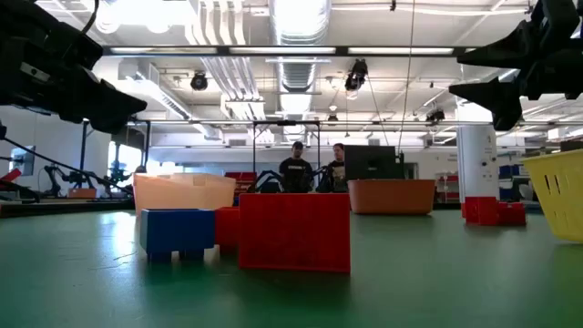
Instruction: Sort & place blocks by color
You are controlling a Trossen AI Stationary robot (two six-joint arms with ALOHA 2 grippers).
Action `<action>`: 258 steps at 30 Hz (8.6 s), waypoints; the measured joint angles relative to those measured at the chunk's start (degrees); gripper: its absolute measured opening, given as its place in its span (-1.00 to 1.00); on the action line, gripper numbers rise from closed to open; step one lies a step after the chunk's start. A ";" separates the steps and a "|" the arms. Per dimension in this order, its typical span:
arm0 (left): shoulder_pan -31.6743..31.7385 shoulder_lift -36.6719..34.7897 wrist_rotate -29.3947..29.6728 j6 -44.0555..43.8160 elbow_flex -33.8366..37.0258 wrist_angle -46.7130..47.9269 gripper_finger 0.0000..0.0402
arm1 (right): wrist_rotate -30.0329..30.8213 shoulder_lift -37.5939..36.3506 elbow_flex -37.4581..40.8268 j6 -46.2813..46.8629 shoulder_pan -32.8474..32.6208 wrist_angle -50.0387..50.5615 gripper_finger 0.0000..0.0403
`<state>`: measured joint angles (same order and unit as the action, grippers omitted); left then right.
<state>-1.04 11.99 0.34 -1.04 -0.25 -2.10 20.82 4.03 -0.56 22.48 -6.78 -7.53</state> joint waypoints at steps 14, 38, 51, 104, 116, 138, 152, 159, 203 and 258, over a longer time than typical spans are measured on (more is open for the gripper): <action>0.00 -0.01 0.00 0.00 0.00 0.00 -0.97 | 0.01 0.00 0.00 0.00 0.02 -0.02 0.26; -0.02 0.00 0.00 0.00 0.00 -0.01 -0.97 | 0.02 -0.02 -0.02 0.00 0.02 -0.02 0.26; -0.02 0.00 0.00 0.00 0.00 -0.01 -0.97 | 0.04 0.00 0.00 -0.08 0.02 -0.23 0.26; -0.02 -0.09 2.05 -23.67 0.02 -52.77 -0.97 | 36.57 43.12 -40.51 -2.85 1.37 -4.57 0.26; -0.02 0.22 2.14 -24.11 -2.26 -58.40 -0.97 | 34.97 50.74 -56.21 7.10 1.76 14.90 0.26; 0.00 4.98 28.76 -29.23 -3.77 -49.83 -0.97 | 20.11 69.23 -77.10 21.18 4.19 50.72 0.26; 0.00 22.78 31.63 -42.02 -8.70 -36.66 -0.97 | 17.86 75.63 -84.24 16.51 4.19 49.95 0.26; 0.05 34.17 31.30 -42.16 -19.67 -16.92 -0.97 | 18.16 78.50 -86.56 6.93 4.19 49.86 0.26; 0.38 32.81 30.25 -27.98 -35.82 -1.92 -0.97 | -17.86 102.73 -86.86 35.84 12.44 51.87 0.09; 0.39 32.81 30.32 -28.13 -35.76 -1.91 -0.97 | -15.67 110.06 -87.07 30.89 11.41 49.05 0.09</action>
<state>-0.64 44.80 30.66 -29.17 -36.01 -4.01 5.14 114.09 -87.64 53.37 4.62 41.52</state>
